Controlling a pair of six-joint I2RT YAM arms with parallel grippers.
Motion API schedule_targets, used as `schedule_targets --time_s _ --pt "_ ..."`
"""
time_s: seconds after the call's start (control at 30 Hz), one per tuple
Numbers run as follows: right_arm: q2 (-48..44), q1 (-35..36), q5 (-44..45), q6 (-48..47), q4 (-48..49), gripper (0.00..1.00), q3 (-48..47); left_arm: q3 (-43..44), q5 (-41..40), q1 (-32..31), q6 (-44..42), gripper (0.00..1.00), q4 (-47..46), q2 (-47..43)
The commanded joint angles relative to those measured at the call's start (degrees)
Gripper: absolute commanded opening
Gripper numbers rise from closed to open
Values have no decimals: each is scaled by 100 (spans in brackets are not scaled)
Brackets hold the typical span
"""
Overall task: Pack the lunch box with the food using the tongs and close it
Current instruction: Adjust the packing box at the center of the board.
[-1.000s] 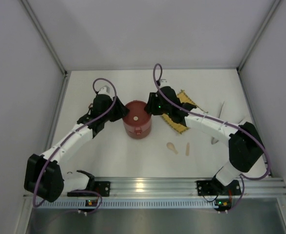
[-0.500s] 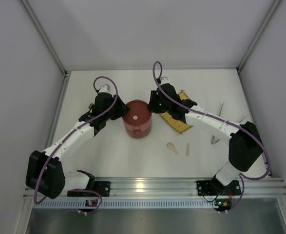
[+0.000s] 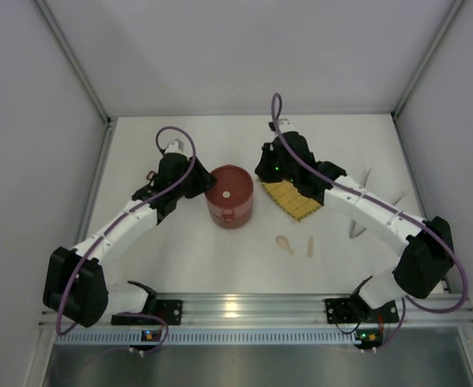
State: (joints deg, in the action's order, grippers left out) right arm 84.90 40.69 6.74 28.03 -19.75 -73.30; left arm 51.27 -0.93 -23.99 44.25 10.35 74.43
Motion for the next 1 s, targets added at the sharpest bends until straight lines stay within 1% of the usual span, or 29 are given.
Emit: schedule_targets --time_s 0.0,0.03,0.07,0.17,0.2,0.23,0.3,0.37,0.47,0.57,0.7,0.8,0.97 --pt "-281 -70 -541 -44 14 4 -264 -38 -197 -1 -110 51 776 221" --pt "-290 -78 -664 18 67 0 -221 -38 -188 8 -110 51 784 221" --pt "-290 -87 -1083 62 242 0 -185 -38 -188 -1 -101 51 793 221" --pt "-264 -122 -1674 255 602 0 34 -38 -171 -1 -101 51 793 229" --pt "-246 -166 -2277 351 812 0 131 -38 -162 -1 -101 51 793 247" --pt "-203 -279 -2561 622 1250 0 332 -29 -162 -1 -101 50 811 247" --pt "-150 -394 -3185 852 1604 0 500 -20 -153 -1 -101 50 811 247" --pt "-167 -439 -3153 906 1693 0 606 -20 -153 -1 -109 51 811 247" --pt "-229 -561 -3433 1134 2096 0 799 -20 -162 -1 -118 50 828 247" --pt "-132 -641 -3391 1204 2098 0 852 -29 -145 -1 -101 50 793 282" --pt "402 -869 -3540 1433 2291 0 1107 -29 -136 -1 -92 51 776 300" --pt "781 -957 -3320 1363 2116 0 1160 -20 -136 -1 -92 50 784 309" --pt "870 -975 -3267 1416 2203 0 1309 -3 -171 -1 -110 50 819 308"
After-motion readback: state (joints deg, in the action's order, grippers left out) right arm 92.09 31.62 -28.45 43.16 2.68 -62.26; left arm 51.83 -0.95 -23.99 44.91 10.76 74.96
